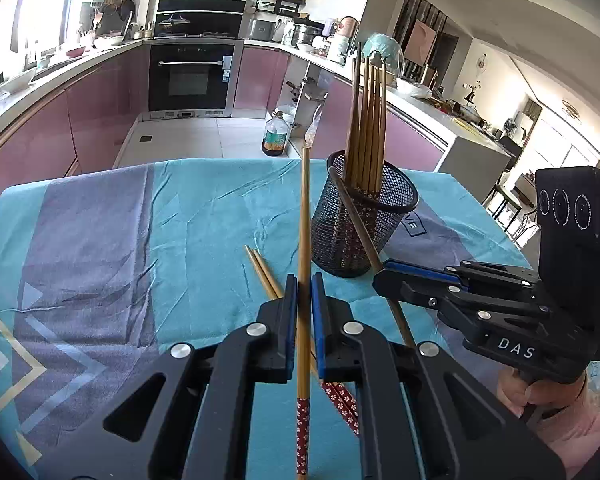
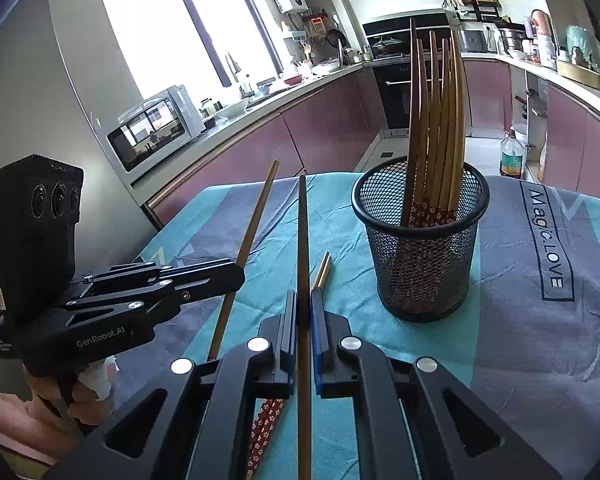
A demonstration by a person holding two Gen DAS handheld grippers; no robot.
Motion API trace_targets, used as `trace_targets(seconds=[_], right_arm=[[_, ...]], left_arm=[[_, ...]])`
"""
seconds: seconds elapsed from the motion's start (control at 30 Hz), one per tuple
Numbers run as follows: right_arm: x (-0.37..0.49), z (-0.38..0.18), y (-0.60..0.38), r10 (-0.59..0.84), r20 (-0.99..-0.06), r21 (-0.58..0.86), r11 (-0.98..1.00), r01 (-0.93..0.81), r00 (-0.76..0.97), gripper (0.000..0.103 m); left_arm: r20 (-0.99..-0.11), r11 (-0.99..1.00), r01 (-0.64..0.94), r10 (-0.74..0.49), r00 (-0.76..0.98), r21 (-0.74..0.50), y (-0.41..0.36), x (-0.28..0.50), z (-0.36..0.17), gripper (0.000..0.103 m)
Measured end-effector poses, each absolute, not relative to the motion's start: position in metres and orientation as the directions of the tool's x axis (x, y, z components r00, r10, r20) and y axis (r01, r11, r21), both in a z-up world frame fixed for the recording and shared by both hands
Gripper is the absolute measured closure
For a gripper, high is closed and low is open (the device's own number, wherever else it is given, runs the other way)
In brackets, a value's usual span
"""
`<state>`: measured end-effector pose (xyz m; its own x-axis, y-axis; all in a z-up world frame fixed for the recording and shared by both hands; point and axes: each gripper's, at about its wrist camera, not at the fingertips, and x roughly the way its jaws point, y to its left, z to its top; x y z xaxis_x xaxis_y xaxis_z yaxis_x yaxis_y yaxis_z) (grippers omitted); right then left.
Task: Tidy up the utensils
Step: 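Lift the left gripper's chopstick upright over the mesh cup while the right gripper carries its chopstick there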
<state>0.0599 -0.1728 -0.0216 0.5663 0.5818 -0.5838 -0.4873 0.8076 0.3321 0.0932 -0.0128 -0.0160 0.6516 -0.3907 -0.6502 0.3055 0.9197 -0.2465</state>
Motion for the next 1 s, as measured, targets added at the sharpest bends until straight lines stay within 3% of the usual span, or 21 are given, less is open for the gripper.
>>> trace_targets(seconds=[0.73,1.0], right_arm=[[0.054,0.015,-0.203,0.579,-0.486,0.321,0.815,-0.482,0.655,0.098],[0.056,0.012,-0.206,0.581,-0.49,0.329,0.814,-0.479,0.65,0.098]], left_arm=[[-0.565,0.887,0.371,-0.461,0.684,-0.274,-0.018,0.089,0.027,0.098],[-0.666,0.918,0.336,-0.387,0.638,-0.211,-0.026,0.108,-0.009,0.094]])
